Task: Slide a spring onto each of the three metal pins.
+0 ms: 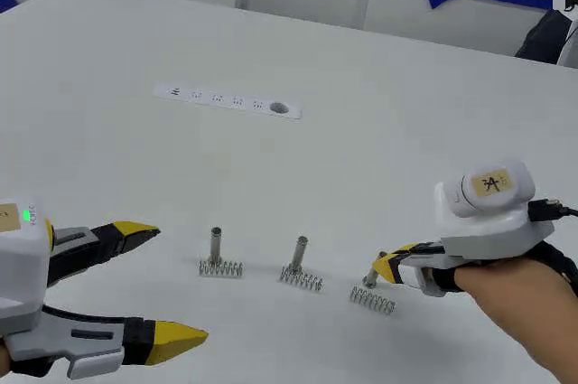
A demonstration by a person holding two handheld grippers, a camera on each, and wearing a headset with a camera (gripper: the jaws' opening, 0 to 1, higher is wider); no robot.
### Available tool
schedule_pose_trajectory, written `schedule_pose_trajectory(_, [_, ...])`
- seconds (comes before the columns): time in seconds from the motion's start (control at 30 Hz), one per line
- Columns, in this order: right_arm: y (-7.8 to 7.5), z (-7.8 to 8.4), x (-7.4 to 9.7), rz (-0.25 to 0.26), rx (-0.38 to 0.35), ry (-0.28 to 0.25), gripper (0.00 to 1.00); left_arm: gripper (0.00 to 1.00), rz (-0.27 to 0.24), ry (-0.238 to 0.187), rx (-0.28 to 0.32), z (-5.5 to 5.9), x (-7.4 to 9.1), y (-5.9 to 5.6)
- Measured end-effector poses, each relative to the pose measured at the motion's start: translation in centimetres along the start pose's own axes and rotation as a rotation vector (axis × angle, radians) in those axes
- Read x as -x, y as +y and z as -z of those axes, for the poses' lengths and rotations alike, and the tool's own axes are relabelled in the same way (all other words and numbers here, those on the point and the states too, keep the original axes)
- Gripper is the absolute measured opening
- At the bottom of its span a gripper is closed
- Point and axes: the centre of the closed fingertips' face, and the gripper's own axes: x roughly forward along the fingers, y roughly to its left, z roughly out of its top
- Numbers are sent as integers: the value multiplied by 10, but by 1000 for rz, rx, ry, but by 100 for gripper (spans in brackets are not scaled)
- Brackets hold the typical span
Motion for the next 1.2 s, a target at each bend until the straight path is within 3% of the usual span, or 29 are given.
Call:
schedule_pose_trajectory(0.4, [2, 15, 3, -40, 30, 15, 12, 81, -2, 9, 1, 1, -1, -1])
schedule_pose_trajectory(0.8, [19, 39, 2, -170, 196, 99, 16, 81, 11, 13, 0, 2, -4, -4])
schedule_pose_trajectory(1.2, [19, 50, -9, -199, 368, 205, 16, 81, 17, 21, 15, 7, -5, -3])
